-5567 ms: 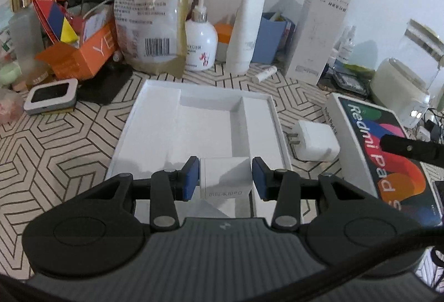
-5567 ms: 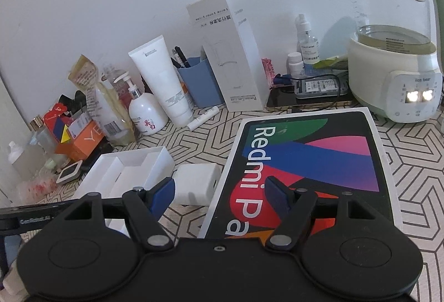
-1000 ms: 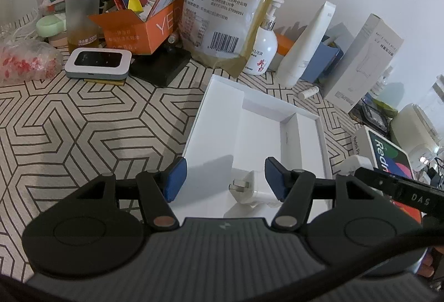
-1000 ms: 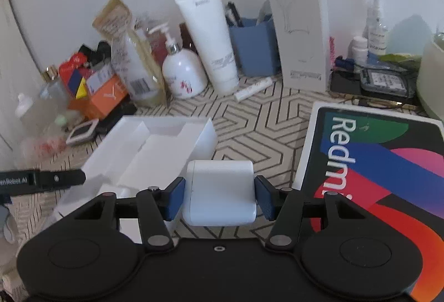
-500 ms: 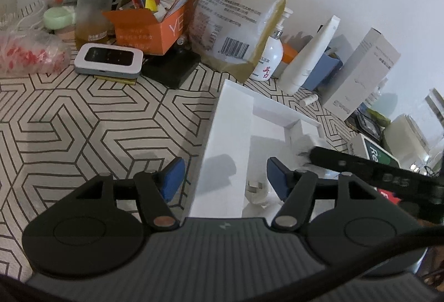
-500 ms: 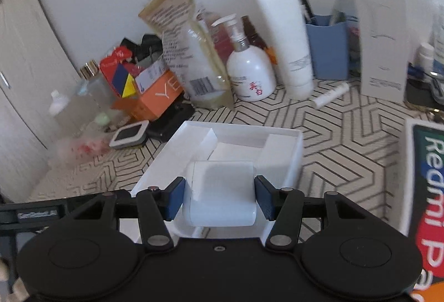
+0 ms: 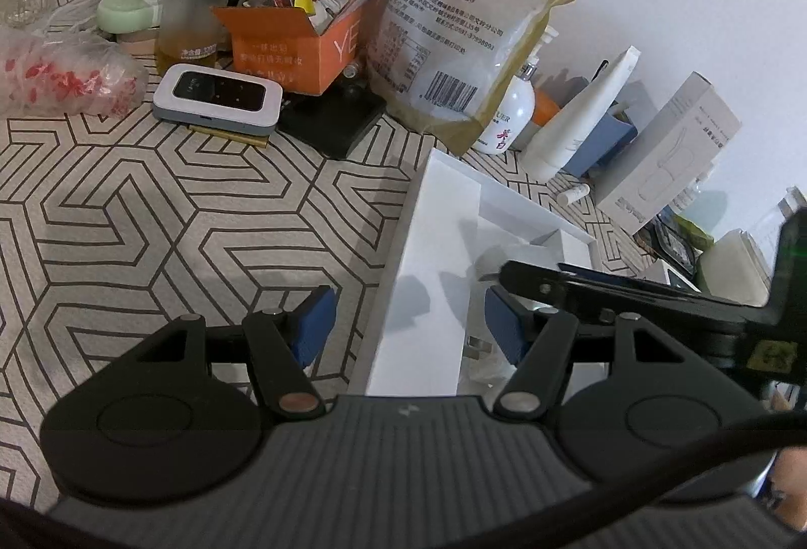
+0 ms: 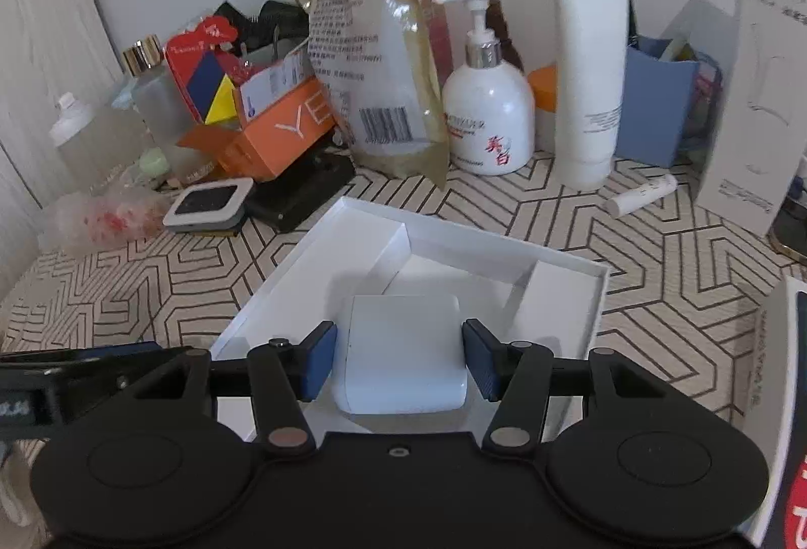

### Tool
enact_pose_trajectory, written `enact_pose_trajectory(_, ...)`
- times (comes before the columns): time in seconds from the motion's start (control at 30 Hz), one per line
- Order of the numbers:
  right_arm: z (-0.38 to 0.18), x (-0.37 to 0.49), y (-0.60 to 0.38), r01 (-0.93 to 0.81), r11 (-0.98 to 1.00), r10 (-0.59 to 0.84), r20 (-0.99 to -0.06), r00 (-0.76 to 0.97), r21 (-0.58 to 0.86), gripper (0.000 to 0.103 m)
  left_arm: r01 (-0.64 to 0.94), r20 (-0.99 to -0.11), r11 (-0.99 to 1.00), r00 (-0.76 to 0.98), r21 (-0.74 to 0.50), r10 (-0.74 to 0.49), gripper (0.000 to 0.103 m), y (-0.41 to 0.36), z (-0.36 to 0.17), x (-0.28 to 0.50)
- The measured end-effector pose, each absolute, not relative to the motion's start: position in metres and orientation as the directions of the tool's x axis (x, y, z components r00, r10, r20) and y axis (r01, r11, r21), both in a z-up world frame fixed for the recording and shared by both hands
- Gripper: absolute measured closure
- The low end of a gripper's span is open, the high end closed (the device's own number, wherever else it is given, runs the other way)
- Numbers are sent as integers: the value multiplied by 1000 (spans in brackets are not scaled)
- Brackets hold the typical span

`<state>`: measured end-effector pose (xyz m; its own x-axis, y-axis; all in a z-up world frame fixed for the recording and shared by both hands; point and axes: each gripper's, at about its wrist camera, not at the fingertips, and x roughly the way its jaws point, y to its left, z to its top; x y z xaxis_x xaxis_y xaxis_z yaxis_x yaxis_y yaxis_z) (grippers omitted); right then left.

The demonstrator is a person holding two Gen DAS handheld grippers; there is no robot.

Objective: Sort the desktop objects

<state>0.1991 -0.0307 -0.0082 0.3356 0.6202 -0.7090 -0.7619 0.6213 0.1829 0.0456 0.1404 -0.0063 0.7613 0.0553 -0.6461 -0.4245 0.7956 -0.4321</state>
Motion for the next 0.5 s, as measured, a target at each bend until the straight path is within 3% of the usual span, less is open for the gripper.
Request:
enact_pose_trajectory(0.3,-11,201,-29,-761,623,612,-718,332,179,42,-421,-661,806,749,-417,49,38,138,-10,50)
enact_pose_trajectory(0.5,6,199,-50,-747,643,621,-687,376,172,32,-415,-663,816,747,-402,53,38,133,-8,52)
